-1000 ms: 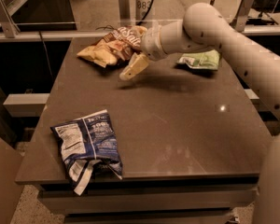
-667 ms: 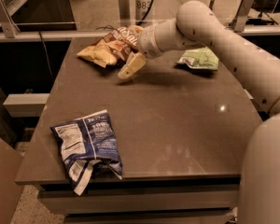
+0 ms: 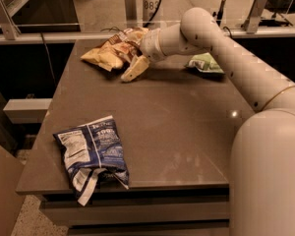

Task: Move brown chip bag near blue chip bag

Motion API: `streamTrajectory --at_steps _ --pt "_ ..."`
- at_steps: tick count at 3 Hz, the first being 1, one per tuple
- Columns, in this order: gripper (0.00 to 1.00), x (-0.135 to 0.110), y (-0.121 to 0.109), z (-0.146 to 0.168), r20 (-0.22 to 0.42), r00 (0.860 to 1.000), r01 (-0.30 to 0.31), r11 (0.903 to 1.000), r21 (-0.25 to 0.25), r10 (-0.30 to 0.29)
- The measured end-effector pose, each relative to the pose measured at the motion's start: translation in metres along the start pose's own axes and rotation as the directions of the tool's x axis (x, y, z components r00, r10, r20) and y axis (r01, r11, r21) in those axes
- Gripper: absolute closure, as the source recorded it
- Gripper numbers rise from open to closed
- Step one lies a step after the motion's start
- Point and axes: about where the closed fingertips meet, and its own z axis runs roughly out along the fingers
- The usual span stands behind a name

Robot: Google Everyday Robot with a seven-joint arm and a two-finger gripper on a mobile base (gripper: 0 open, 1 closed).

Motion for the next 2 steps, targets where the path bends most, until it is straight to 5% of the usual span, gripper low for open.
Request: streamTrajectory --at_steps 2 --pt "0.65 -0.0001 -0.0017 0.0034 0.011 1.000 0.000 1.0000 -0.004 0.000"
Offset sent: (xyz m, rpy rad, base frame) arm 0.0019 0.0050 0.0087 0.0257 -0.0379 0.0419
